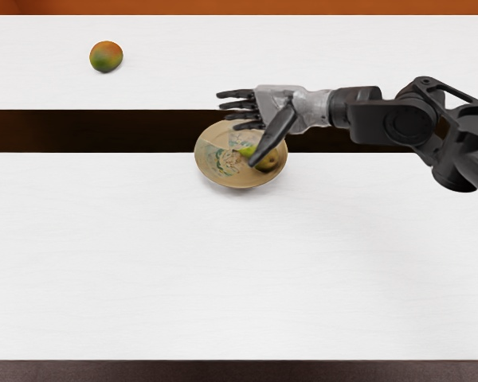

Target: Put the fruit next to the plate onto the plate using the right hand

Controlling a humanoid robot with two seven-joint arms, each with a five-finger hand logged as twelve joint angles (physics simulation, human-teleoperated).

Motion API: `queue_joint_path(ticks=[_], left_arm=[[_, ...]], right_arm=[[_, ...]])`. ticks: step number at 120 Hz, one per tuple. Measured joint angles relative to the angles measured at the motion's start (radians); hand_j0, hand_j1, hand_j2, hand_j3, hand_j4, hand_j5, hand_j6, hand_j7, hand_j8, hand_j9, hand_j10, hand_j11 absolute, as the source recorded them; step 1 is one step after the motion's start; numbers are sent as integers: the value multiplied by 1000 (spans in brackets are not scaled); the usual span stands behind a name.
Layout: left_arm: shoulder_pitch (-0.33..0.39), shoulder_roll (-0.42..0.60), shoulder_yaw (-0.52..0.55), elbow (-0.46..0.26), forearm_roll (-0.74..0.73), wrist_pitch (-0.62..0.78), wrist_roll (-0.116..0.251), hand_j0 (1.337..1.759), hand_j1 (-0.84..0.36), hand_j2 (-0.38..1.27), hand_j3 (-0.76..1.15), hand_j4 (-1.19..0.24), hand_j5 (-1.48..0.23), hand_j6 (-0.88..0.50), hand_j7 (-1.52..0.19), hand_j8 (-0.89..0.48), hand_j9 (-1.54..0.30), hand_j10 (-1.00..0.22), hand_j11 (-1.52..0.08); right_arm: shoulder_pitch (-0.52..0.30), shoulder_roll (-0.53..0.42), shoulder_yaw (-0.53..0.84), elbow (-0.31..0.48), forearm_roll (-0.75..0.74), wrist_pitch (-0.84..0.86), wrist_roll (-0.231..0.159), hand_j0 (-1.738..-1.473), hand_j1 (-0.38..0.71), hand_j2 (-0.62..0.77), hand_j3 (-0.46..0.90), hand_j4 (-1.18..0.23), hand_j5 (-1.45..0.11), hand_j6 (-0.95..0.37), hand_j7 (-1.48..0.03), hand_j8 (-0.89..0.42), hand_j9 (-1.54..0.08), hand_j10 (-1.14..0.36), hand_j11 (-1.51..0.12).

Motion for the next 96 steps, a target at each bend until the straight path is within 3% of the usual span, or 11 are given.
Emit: queue_joint_path(ticks=[13, 27, 52, 96], left_arm=[[0, 0, 0, 0, 0, 0, 0, 1658, 349, 0, 0, 0, 0, 0, 0, 0, 0, 0, 0], [13, 0, 0, 0, 0, 0, 0, 1658, 349, 0, 0, 0, 0, 0, 0, 0, 0, 0, 0], [38, 0, 0, -1, 0, 0, 0, 1658, 349, 0, 0, 0, 0, 0, 0, 0, 0, 0, 0], [41, 0, -2, 0, -1, 0, 0, 1658, 349, 0, 0, 0, 0, 0, 0, 0, 0, 0, 0]], right_arm=[[-71, -57, 23, 0, 12, 8, 108, -1658, -338, 7, 0, -13, -16, -10, -16, -10, -16, -12, -16], [-183, -121, 114, 0, 16, 10, 156, -1658, -343, 5, 0, -7, -9, -5, -9, -5, -9, -7, -9], [-306, -255, 227, -1, 21, 12, 176, -1658, -348, 3, 0, -2, -3, -1, -3, -1, -3, -2, -3], [-391, -440, 250, -2, 92, 12, 179, -1658, -349, 2, 0, 0, 0, 2, -1, 1, 0, 1, 0]])
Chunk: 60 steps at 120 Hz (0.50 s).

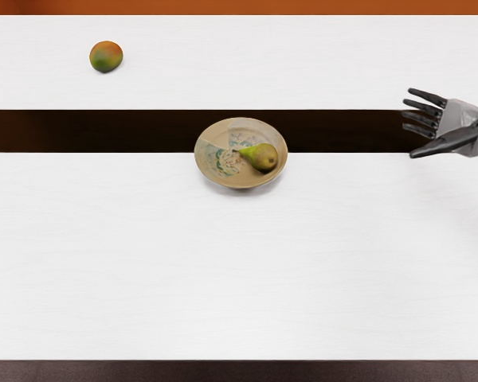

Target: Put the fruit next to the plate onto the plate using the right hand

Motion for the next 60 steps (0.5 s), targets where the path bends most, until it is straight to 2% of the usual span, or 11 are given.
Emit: queue_joint_path(ticks=[60], left_arm=[[0, 0, 1, -1, 1, 0, 0, 1658, 349, 0, 0, 0, 0, 0, 0, 0, 0, 0, 0]], right_arm=[[-18, -55, 0, -2, 27, 0, 0, -1658, -349, 2, 0, 0, 0, 2, 0, 2, 0, 1, 0]])
